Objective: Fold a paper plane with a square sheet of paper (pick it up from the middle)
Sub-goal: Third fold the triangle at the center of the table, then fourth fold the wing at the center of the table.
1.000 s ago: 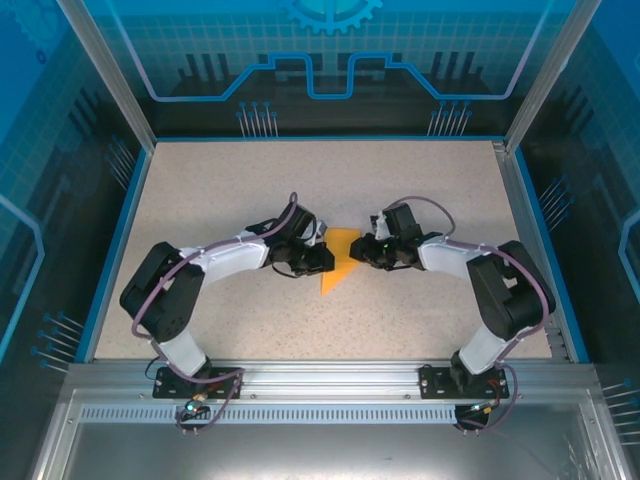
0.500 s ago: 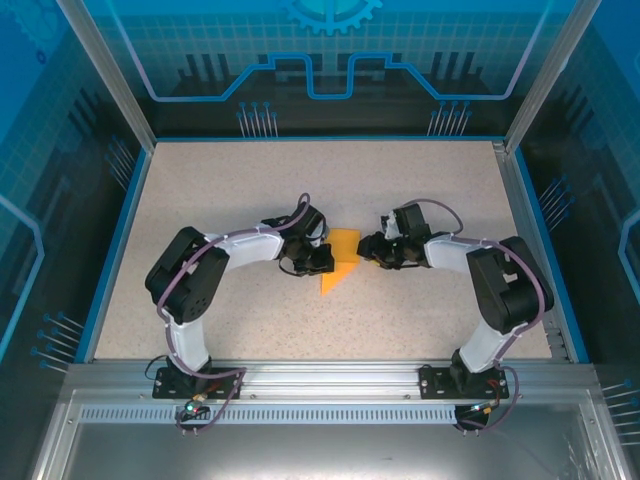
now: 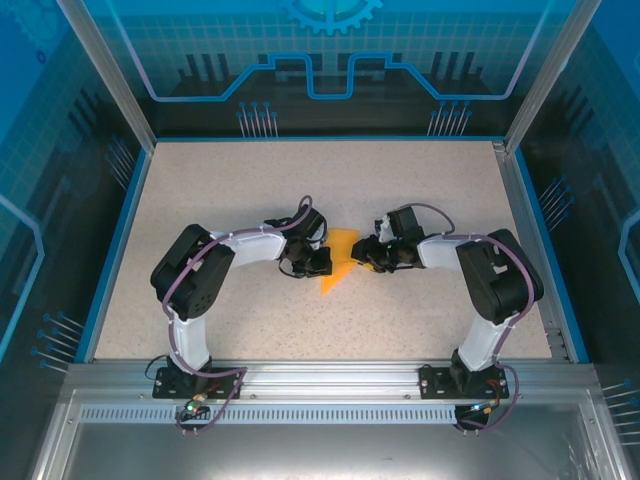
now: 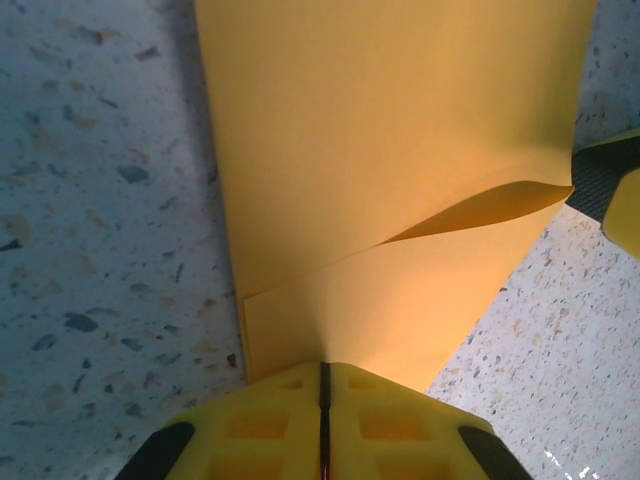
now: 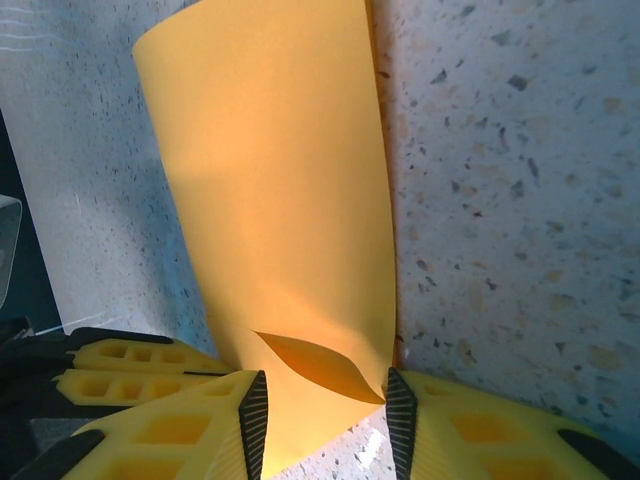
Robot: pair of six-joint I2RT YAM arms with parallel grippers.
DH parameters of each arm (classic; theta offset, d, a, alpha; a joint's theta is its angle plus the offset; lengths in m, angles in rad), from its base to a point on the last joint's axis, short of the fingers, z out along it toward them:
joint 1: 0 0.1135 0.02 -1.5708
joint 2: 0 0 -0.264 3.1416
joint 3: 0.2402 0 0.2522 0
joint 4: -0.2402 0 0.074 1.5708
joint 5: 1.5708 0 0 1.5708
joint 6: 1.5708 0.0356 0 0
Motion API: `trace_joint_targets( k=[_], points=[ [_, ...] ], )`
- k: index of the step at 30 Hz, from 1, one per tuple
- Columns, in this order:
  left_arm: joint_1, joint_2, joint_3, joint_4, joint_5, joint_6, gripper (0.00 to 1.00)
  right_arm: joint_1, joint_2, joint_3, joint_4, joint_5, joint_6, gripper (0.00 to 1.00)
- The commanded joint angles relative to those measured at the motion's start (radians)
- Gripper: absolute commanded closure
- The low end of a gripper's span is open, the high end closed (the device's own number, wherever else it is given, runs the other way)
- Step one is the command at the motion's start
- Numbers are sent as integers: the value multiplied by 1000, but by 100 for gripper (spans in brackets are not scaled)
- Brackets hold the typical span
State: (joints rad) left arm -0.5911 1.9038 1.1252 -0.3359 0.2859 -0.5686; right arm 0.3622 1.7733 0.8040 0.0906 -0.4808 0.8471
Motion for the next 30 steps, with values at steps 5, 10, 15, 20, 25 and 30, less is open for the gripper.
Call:
trace_joint_targets(
  k=[5,10,15,20,25,30],
  points=[
    [2,3,0,-16,-11,24,89,14,9,29,20,-44,22,61],
    [3,-21,-10,-7,-21,19,89,14,-10,10,46,-28,52,61],
    [4,-38,-19,-1,-28,19,88,14,-17,-13,103,-34,104,61],
    [2,-64,-40,25,-30,11,86,10,-18,-28,134,-21,140,61],
    [3,-96,-63,65,-21,8,84,11,3,-20,174,-55,150,61],
    [3,-130,-80,87,-18,12,81,8,30,11,174,-79,132,61]
  ],
)
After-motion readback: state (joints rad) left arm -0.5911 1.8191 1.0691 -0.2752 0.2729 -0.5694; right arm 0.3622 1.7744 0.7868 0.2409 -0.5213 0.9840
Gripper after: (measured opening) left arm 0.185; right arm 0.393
